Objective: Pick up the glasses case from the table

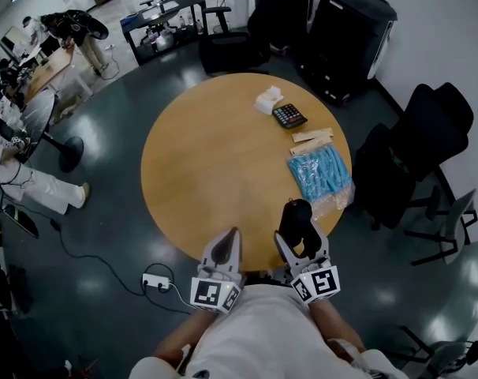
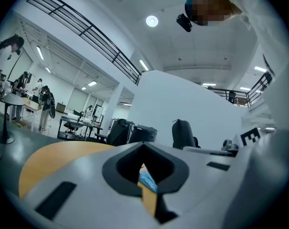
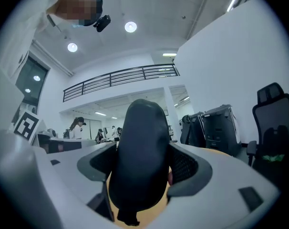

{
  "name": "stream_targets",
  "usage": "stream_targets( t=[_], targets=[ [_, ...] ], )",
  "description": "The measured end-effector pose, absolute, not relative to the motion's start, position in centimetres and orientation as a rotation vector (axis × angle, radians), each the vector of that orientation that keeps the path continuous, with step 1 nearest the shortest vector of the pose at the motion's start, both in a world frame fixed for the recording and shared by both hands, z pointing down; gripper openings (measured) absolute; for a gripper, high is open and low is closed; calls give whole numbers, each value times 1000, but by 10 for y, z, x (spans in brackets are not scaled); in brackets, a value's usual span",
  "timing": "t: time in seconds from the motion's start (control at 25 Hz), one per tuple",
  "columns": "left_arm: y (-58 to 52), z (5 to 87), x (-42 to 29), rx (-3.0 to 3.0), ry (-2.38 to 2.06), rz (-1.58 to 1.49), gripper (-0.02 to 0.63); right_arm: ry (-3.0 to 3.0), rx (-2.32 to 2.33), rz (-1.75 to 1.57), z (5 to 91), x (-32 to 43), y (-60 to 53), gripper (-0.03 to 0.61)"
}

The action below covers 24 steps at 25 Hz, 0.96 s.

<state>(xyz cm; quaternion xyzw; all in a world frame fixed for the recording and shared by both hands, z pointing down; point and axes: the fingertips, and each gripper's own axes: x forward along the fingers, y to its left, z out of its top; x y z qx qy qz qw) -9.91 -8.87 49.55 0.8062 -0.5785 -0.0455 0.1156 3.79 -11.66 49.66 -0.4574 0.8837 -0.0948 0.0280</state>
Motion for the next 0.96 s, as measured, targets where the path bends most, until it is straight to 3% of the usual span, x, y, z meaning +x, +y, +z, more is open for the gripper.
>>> stream_targets(
  t=[0.96],
  targets=[
    [-96,503,-96,2374,-1640,-119,5,2801,-1446,-207,501,24,-111,336]
  ],
)
